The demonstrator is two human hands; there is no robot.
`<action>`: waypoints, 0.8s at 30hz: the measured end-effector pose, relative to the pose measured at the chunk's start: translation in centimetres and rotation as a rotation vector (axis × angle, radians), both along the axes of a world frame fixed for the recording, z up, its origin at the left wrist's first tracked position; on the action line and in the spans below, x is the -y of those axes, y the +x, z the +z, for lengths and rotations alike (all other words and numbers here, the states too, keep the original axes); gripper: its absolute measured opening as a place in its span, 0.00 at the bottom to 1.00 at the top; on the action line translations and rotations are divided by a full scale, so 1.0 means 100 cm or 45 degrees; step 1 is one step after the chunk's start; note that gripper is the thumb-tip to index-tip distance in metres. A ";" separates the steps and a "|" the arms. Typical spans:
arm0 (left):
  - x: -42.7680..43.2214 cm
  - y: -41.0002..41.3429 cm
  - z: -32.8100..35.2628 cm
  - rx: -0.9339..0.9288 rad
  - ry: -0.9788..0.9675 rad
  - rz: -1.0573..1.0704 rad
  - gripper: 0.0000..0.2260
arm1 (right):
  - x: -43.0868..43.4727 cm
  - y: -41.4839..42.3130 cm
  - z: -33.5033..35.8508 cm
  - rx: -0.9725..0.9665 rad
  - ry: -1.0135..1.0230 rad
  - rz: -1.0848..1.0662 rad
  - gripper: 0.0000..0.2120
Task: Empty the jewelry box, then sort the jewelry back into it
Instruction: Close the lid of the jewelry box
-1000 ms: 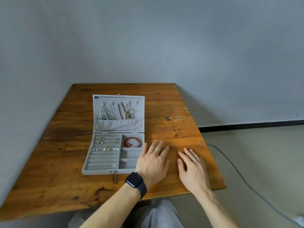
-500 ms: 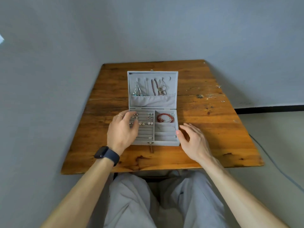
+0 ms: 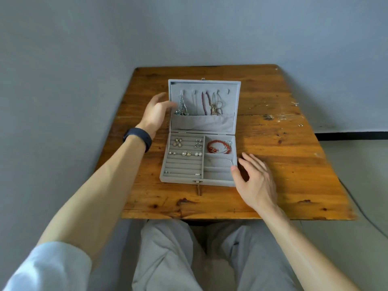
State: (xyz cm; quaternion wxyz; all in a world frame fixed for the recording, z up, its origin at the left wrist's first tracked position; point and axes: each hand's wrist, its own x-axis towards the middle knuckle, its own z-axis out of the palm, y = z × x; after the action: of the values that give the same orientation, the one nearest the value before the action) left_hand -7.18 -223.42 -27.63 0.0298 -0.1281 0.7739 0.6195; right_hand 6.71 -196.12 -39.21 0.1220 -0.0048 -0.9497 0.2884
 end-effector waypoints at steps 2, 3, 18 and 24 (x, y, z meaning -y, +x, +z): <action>-0.001 -0.009 0.002 -0.022 0.045 0.008 0.33 | 0.000 0.000 -0.002 -0.012 0.000 -0.005 0.28; -0.002 -0.011 0.005 -0.043 0.058 0.013 0.32 | -0.001 0.000 -0.003 -0.015 0.000 -0.006 0.27; 0.010 0.044 0.015 -0.573 -0.616 -0.086 0.19 | -0.002 0.000 0.000 -0.008 -0.012 -0.027 0.24; 0.014 0.069 0.016 -0.673 -0.829 -0.083 0.14 | -0.001 0.000 0.003 0.032 -0.036 -0.024 0.19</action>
State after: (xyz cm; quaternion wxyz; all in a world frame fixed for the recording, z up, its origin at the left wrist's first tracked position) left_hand -0.32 -224.81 -26.02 -0.1922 0.0571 0.9140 0.3527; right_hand 6.75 -195.98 -38.89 0.1129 -0.0191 -0.9469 0.3004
